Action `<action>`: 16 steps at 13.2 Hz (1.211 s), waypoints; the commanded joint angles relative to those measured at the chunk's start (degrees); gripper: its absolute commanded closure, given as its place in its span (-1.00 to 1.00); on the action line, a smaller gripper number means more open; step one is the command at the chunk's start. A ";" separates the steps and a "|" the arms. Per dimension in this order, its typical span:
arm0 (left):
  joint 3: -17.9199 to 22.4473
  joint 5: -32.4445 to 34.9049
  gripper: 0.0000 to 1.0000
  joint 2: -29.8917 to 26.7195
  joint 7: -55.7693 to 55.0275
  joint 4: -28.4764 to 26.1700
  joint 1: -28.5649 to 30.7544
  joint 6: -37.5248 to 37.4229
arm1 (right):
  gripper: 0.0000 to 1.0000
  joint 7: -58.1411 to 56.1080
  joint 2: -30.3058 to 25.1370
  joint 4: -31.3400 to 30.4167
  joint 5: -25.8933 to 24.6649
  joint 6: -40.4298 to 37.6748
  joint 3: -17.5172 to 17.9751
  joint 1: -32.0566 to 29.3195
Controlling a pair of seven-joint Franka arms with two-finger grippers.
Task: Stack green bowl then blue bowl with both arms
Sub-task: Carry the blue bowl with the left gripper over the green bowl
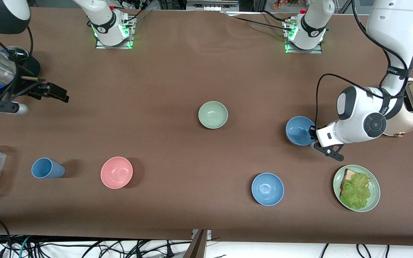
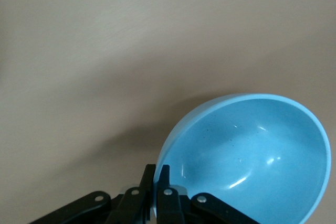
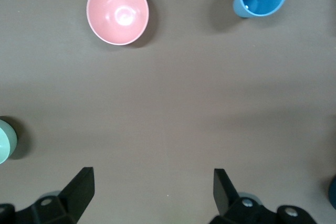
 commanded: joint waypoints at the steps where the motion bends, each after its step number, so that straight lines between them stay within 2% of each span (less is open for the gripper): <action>1: -2.14 -6.21 1.00 -1.54 -2.96 4.20 -1.12 -7.09 | -1.00 -1.11 -0.04 1.99 -0.13 -1.58 0.55 -0.49; 3: -2.40 -7.82 1.00 -1.71 -8.65 7.27 -5.59 -10.08 | -1.00 -1.03 0.58 3.22 0.13 -1.23 0.46 -0.49; 5: -3.55 -7.21 1.00 -1.63 -20.13 11.14 -11.82 -13.60 | -1.00 -0.50 0.58 4.81 -0.04 -1.49 0.55 -0.49; 8: -3.11 -7.12 1.00 1.61 -33.26 15.71 -22.54 -13.44 | -1.00 0.82 0.58 4.81 -0.22 -2.11 0.99 -0.05; 10: -2.85 -6.60 1.00 4.60 -40.38 16.17 -27.65 -11.17 | -1.00 0.91 0.58 4.81 -0.22 -2.11 0.99 0.03; 13: -3.20 -0.36 1.00 6.63 -42.08 16.17 -28.99 -7.73 | -1.00 0.91 0.58 4.81 -0.22 -2.11 0.99 -0.05; 16: -2.94 -0.27 1.00 9.62 -42.78 15.99 -32.32 -2.82 | -1.00 0.99 0.58 4.81 -0.22 -2.02 0.99 -0.05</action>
